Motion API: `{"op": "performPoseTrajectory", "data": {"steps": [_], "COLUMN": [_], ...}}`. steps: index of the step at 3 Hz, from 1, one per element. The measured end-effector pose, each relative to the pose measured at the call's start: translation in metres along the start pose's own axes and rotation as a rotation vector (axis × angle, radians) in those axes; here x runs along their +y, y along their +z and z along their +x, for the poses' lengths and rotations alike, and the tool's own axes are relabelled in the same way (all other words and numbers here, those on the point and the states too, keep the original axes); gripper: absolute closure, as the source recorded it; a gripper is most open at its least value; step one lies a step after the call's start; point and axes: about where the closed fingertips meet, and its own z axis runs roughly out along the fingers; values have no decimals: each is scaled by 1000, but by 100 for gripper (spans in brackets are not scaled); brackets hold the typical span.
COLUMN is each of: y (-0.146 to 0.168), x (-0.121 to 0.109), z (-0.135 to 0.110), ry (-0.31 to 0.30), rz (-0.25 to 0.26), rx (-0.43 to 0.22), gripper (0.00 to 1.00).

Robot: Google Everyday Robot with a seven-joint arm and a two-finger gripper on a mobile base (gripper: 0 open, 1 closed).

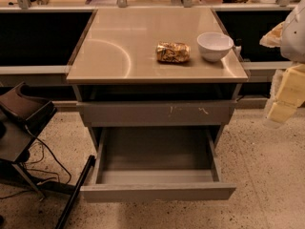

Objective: Close middle drawer

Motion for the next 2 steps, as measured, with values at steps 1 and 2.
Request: {"op": "performPoseTrajectory", "data": {"steps": [1, 2], "y": [0, 28], "x": [0, 12], "z": [0, 3], "ry": [0, 6], "rz": [0, -28], "rx": [0, -25], "gripper": [0, 0]}}
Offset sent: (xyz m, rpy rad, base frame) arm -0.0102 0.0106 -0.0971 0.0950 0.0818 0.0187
